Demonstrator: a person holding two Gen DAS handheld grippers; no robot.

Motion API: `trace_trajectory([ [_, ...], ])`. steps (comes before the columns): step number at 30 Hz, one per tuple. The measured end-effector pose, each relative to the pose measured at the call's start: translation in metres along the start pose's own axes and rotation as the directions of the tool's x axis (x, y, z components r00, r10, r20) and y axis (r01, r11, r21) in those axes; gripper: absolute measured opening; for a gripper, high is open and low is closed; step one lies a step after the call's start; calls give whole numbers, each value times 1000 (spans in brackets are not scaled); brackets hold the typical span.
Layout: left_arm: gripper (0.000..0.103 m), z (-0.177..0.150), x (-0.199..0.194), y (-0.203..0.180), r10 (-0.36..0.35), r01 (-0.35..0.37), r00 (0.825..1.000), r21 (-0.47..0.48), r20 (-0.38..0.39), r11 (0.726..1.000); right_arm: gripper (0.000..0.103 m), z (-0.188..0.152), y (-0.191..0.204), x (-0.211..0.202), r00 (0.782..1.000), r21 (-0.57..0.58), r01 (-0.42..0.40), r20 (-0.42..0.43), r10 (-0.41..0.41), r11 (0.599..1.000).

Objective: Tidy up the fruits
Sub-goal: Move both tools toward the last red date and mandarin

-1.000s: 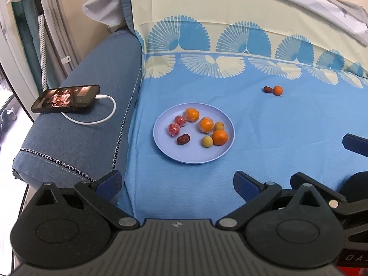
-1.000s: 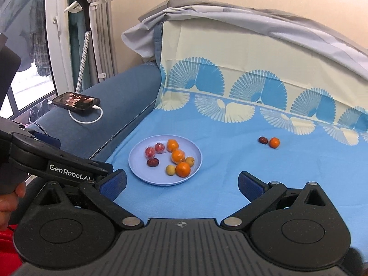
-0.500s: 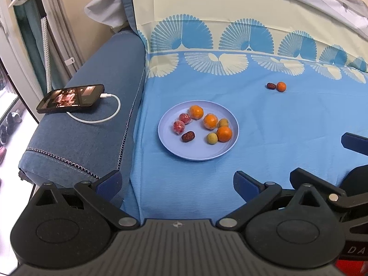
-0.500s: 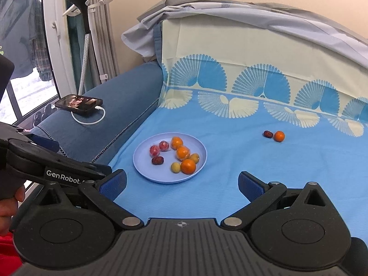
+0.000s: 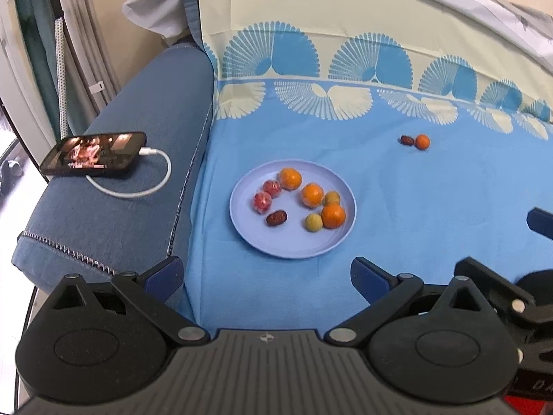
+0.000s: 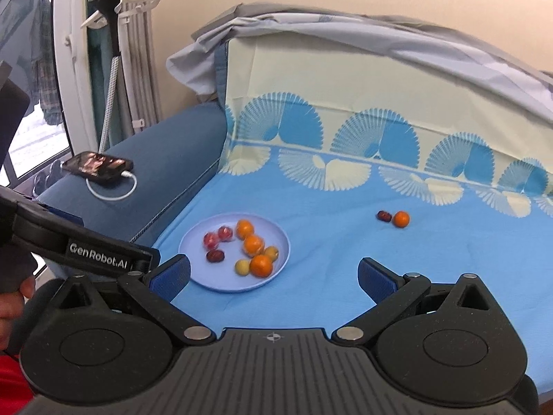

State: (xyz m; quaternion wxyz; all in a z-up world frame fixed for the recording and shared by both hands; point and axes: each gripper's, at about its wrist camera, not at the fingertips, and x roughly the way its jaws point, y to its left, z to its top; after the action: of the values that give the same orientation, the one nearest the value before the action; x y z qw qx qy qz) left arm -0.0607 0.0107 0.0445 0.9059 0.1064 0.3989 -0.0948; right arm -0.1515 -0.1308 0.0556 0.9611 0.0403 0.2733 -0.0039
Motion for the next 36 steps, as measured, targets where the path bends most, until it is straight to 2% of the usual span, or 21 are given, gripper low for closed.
trace_trajectory([
  [3, 103, 3, 1, 0, 9, -9, 1000, 2, 5, 1000, 102, -1, -1, 4, 1000, 2, -4, -10, 4, 1000],
  [15, 103, 14, 29, -14, 36, -34, 998, 38, -58, 999, 102, -6, -25, 30, 999, 70, 24, -39, -21, 997],
  [24, 103, 36, 51, -33, -3, 5, 995, 17, -103, 1000, 102, -5, -51, 47, 998, 98, 60, -16, -59, 993],
  [28, 103, 39, 63, -42, 1, 3, 991, 28, -132, 1000, 102, -9, -72, 66, 995, 148, 102, -33, -99, 984],
  [31, 103, 43, 73, -46, -21, 22, 987, 3, -162, 1000, 102, -18, -99, 93, 988, 186, 138, -88, -124, 973],
  [34, 103, 48, 90, -54, -4, 7, 981, 18, -193, 1000, 102, -29, -137, 134, 968, 213, 231, -146, -203, 949],
  [36, 103, 54, 103, -59, 21, -14, 978, 35, -208, 999, 102, -32, -162, 161, 951, 210, 300, -146, -274, 930],
])
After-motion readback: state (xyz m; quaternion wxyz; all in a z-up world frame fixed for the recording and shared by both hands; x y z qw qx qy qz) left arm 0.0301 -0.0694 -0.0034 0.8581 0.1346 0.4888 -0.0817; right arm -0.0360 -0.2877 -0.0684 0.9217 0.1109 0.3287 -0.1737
